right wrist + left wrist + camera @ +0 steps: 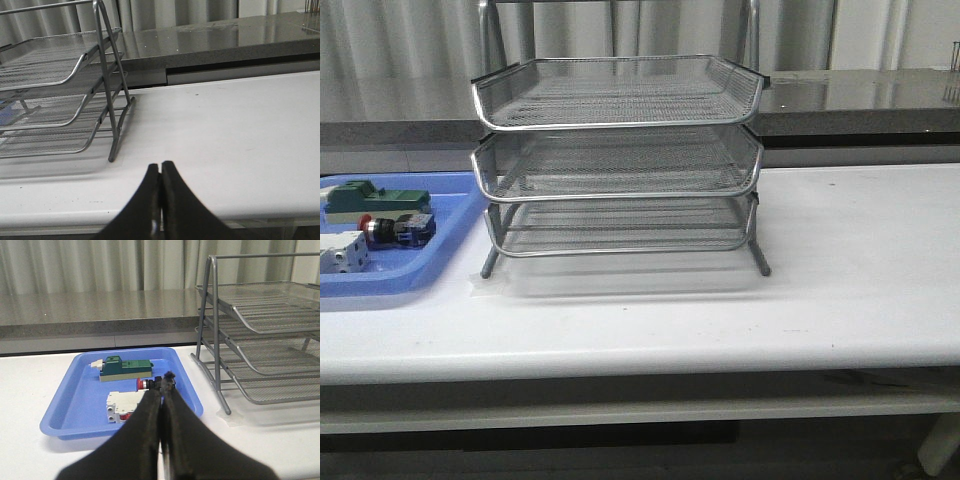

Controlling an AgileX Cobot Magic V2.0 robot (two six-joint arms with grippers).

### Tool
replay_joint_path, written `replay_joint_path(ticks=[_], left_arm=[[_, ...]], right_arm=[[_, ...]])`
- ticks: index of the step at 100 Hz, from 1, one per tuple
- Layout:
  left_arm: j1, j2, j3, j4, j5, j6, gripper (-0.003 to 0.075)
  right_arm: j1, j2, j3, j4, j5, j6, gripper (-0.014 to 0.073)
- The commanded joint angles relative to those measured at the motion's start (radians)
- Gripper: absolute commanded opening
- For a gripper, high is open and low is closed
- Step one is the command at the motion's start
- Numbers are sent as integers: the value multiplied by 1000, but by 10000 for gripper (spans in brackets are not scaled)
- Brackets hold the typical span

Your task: Place button on rack with both arms

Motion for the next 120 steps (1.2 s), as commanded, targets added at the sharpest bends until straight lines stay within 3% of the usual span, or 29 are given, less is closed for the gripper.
replay_joint_path(ticks=[1,75,94,120], left_arm=[[3,-34,45,-10,-80,0,-20],[3,-34,45,-10,-80,0,-20],[3,-34,45,-10,-80,0,-20],[3,-34,45,-10,-80,0,-20]], right_arm=[[-5,-13,-17,-12,-79,-4,-57],[-5,-13,-17,-12,-86,-4,-57],[-5,-13,-28,-10,-191,-4,-57],[-5,-7,-219,15,61,-4,-57]])
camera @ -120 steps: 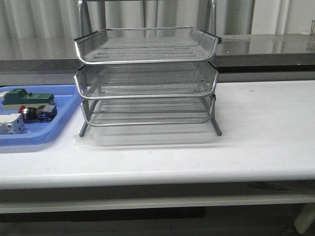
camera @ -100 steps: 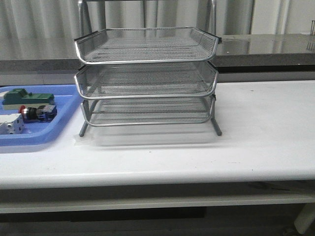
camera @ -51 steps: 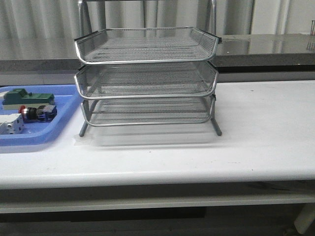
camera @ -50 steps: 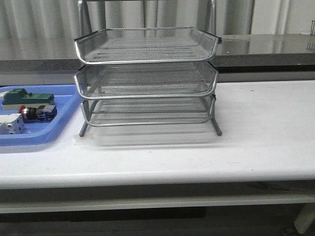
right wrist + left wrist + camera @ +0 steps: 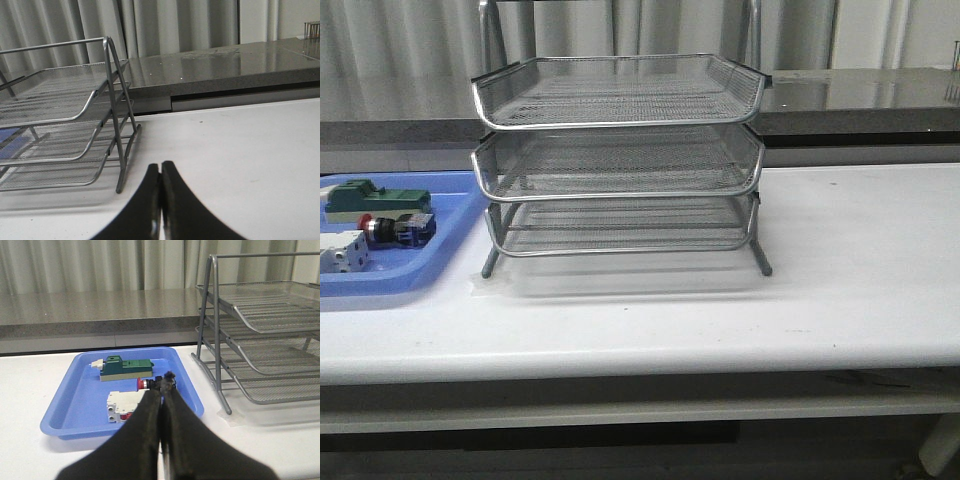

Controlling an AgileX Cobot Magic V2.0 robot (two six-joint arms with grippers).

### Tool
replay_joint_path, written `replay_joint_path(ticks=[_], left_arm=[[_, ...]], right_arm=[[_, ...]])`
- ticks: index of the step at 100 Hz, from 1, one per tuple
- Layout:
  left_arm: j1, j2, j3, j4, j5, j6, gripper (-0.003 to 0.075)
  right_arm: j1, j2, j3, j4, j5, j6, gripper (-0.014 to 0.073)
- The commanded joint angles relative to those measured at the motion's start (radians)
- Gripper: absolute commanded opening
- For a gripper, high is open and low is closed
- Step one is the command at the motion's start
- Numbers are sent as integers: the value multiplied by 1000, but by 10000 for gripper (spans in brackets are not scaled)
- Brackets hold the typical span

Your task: Place button on rack with both arms

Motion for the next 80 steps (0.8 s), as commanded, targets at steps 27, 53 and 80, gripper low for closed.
replay_joint_path(ticks=[27,53,80], left_arm=[[3,-34,45,-10,-80,0,-20],[3,-34,45,-10,-80,0,-20],[3,-34,45,-10,-80,0,-20]], right_arm=[[-5,192,-376,13,337,-4,-57],[-5,505,-571,35,480,-4,-57],[-5,788,-679,102,490,-4,-57]])
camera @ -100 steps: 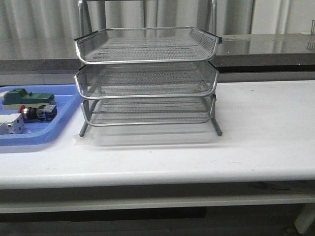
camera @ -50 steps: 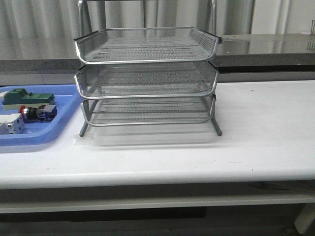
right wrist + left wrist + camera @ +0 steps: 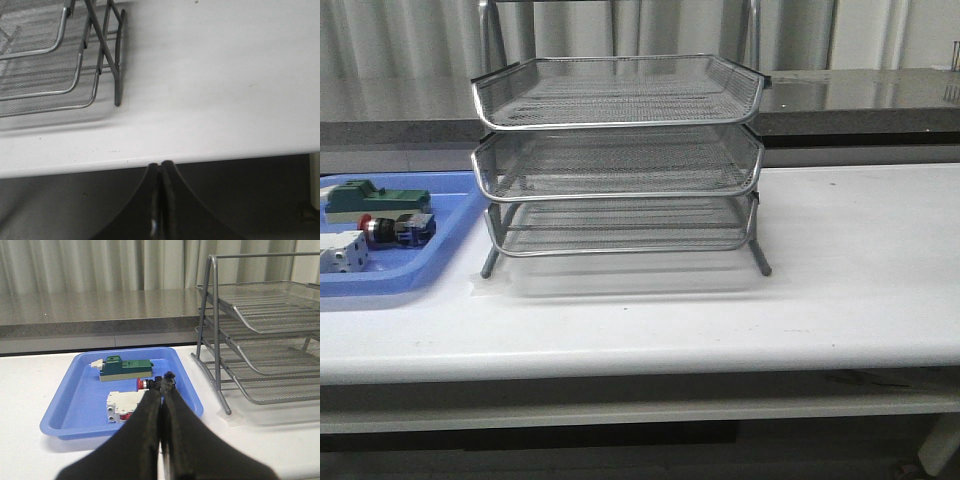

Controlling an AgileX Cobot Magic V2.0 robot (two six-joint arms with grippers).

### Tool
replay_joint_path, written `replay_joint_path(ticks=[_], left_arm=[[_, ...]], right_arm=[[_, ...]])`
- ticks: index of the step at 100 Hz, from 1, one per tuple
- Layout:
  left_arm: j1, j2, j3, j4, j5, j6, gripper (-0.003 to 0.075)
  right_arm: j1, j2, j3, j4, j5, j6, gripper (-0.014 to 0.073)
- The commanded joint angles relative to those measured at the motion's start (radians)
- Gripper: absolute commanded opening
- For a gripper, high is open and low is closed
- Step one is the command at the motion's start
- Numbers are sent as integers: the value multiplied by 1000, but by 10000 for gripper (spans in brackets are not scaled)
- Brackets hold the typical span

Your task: Place button on rack with both arms

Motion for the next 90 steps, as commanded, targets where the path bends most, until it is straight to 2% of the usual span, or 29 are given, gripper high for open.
replay_joint_path(ticks=[1,26,35,44,61,66,73,90], left_arm=[[3,-34,45,-10,-80,0,-20],[3,-34,45,-10,-80,0,-20],[3,-34,45,-10,-80,0,-20],[3,-34,45,-10,-80,0,-20],[3,-34,45,-10,-80,0,-20],[3,-34,45,-10,-80,0,-20],[3,-34,45,-10,-80,0,-20],[3,-34,45,-10,-80,0,-20]], right_arm=[[-5,78,-54,23,-59,-4,-57],[-5,226,-60,128,-80,-4,-53],[-5,258,-60,152,-82,-4,-13],[-5,278,-60,169,-82,-4,98],[-5,286,-60,275,-89,-4,435],[-5,286,-60,307,-94,-4,505],[-5,286,-60,336,-101,-5,542],[-5,307,-60,406,-158,-22,541]])
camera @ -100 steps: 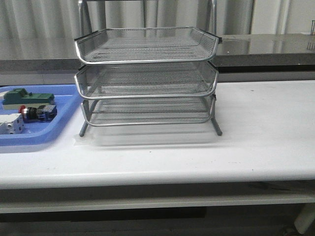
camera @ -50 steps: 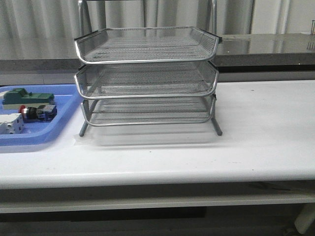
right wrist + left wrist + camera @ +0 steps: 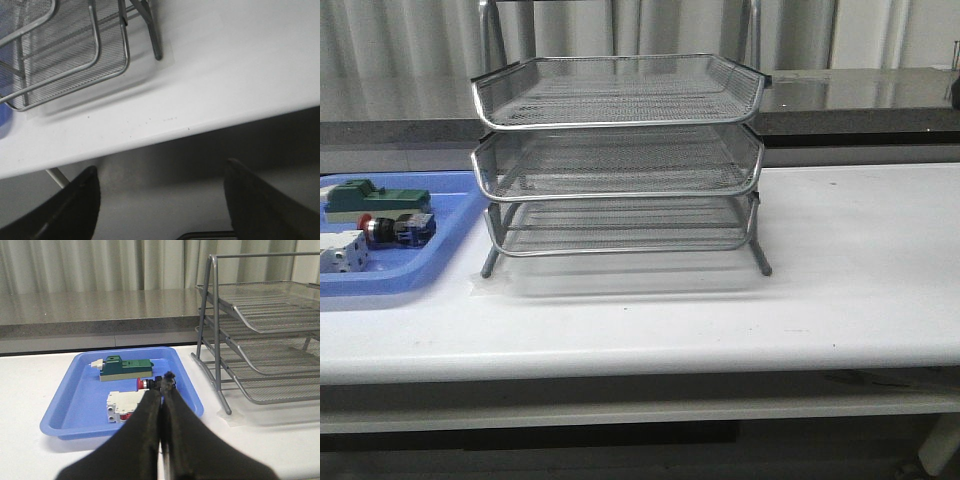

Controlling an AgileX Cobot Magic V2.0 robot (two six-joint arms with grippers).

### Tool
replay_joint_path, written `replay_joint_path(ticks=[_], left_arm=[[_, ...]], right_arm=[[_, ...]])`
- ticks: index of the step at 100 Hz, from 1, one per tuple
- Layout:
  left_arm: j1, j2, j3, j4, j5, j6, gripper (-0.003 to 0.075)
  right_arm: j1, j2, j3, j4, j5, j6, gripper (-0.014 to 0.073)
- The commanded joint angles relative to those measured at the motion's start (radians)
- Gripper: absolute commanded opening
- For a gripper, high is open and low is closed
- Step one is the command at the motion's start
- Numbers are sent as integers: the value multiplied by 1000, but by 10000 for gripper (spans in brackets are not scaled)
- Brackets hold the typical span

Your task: Place button on rack with both arms

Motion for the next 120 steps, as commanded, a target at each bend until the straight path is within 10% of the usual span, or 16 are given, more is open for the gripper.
replay_joint_path(ticks=[1,32,83,120], left_arm=[[3,-34,45,-10,-80,0,-20],[3,-34,45,-10,-80,0,-20],[3,-34,45,-10,-80,0,-20],[3,-34,45,-10,-80,0,-20]], right_arm=[[-5,8,-36,64,-94,-22,541],[-2,195,-36,459,-233,-279,541],[-2,539,-87,1488,-75,-1226,541],[-2,739,-181,1562,49,-1274,541]])
